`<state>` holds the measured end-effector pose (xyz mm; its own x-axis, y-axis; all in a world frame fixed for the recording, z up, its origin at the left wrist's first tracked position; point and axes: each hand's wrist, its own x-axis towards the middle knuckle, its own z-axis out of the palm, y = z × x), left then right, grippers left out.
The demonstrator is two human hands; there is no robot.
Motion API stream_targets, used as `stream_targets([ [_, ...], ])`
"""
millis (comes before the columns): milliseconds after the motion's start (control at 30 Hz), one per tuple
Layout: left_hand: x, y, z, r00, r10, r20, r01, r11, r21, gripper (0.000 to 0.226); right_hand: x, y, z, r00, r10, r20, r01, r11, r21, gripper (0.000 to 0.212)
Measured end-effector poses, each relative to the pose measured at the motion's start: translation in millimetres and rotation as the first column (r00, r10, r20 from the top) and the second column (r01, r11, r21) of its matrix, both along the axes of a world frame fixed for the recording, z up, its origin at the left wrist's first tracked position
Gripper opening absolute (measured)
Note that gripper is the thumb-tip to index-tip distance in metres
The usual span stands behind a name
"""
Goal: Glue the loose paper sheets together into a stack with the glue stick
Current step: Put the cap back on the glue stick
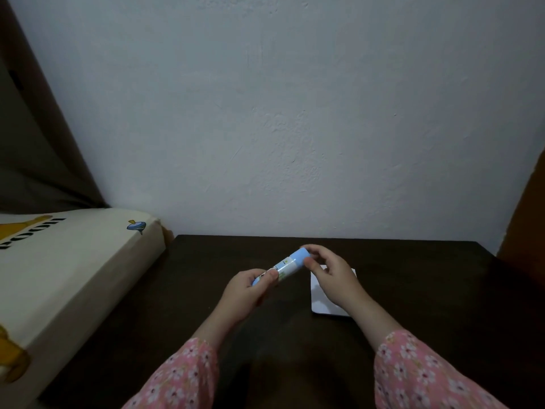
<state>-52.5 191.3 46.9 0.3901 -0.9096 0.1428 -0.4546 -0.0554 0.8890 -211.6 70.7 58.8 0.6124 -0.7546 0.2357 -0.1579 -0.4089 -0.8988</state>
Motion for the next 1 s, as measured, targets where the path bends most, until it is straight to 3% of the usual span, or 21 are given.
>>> stream_targets([
  [233, 1, 1, -9, 1.0, 0.005, 0.001, -0.005, 1.0, 0.007, 0.036, 9, 5, -7, 0.995, -0.098, 0.003, 0.097, 0.992, 0.086, 0.012],
  [300, 2, 0, -7, 1.0, -0.007, 0.027, 0.007, 1.0, 0.011, 0.035, 13, 6, -8, 0.993, -0.119, 0.018, 0.116, 0.983, 0.143, 0.018],
  [467, 2, -3, -7, 0.996, -0.037, 0.078, 0.036, 0.999, 0.023, 0.032, 13, 6, -9, 0.99, -0.123, -0.072, 0.131, 0.984, 0.118, 0.028],
  [600, 0, -2, -12, 0.997, -0.059, 0.056, 0.057, 0.998, 0.042, 0.032, 12, 6, -7, 0.988, -0.1, -0.117, 0.123, 0.969, 0.216, 0.035],
  [700, -2, -2, -14, 0.998, -0.053, 0.032, 0.052, 0.997, 0.049, 0.032, 8, 3, -9, 0.981, -0.084, -0.174, 0.12, 0.971, 0.205, 0.044],
  [1000, -4, -6, -16, 0.999, -0.029, -0.013, 0.029, 0.999, 0.028, 0.037, -1, 0, -14, 0.996, -0.08, 0.026, 0.078, 0.994, 0.076, 0.026],
])
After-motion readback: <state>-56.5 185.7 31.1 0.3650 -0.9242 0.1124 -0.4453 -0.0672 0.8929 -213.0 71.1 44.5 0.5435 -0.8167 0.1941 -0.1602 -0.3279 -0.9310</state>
